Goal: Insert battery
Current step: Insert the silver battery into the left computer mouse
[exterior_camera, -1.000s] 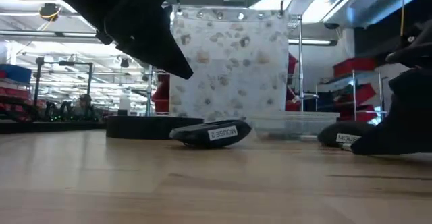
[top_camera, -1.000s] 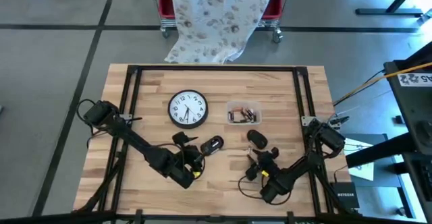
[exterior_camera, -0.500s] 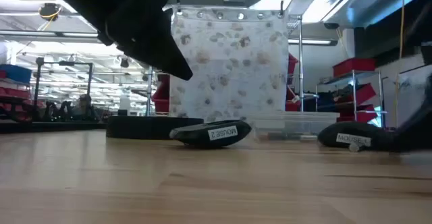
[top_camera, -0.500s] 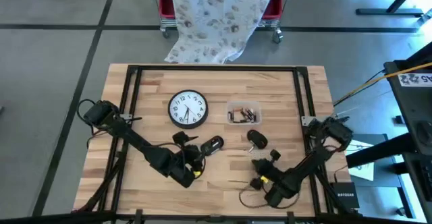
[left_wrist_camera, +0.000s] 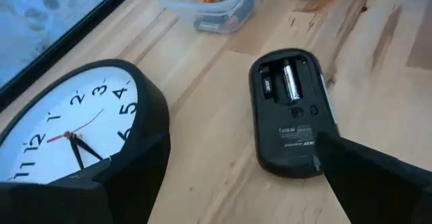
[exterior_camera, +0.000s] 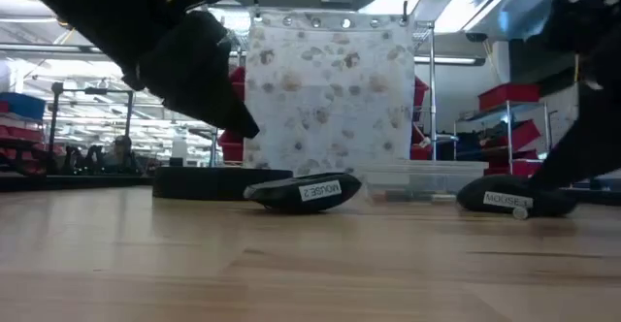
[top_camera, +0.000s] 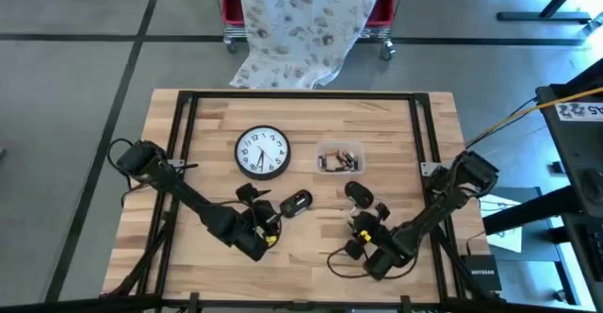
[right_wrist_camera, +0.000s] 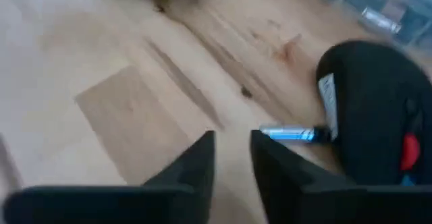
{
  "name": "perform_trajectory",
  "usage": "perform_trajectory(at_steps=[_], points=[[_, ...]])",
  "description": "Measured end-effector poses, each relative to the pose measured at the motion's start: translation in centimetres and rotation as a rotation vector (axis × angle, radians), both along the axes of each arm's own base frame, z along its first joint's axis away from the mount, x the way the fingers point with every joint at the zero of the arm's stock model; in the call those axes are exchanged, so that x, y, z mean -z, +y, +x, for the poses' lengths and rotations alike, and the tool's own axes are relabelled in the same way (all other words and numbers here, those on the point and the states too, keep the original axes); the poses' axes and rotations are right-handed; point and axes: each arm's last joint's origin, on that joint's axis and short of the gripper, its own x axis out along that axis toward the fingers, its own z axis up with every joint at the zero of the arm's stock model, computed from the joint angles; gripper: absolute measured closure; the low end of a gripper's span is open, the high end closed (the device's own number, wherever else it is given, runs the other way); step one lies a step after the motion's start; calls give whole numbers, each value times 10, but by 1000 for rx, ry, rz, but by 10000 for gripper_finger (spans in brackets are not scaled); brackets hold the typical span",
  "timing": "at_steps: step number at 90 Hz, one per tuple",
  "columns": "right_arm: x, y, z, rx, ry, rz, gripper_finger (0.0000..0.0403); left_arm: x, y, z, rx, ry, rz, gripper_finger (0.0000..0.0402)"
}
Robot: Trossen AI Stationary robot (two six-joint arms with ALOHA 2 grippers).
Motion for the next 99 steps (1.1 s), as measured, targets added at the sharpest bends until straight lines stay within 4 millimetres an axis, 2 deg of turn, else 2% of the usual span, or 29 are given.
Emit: perform_trajectory(at_steps=[9, 15, 32, 42, 50, 74, 99], points=[[13, -5, -2, 83, -30, -8, 212, 0, 0, 0, 1, -2, -2, 47], [21, -8, -1, 146, -51, 3, 185, 0, 0, 0, 0, -6, 2, 47], [43, -14, -1, 201, -86, -75, 176, -1, -1, 1, 1, -20, -2, 47], [48, -16, -3, 225, -89, -98, 193, -1, -1, 1, 1, -21, -3, 47], [51, -17, -4, 226, -79, -116, 222, -1, -1, 2, 0, -24, -6, 47], [54, -10, 5, 35, -40, -189, 382, -1, -1, 2, -3, -27, -8, 47], [47, -6, 12, -186, 91, -294, 375, -1, -1, 2, -3, -29, -10, 47]])
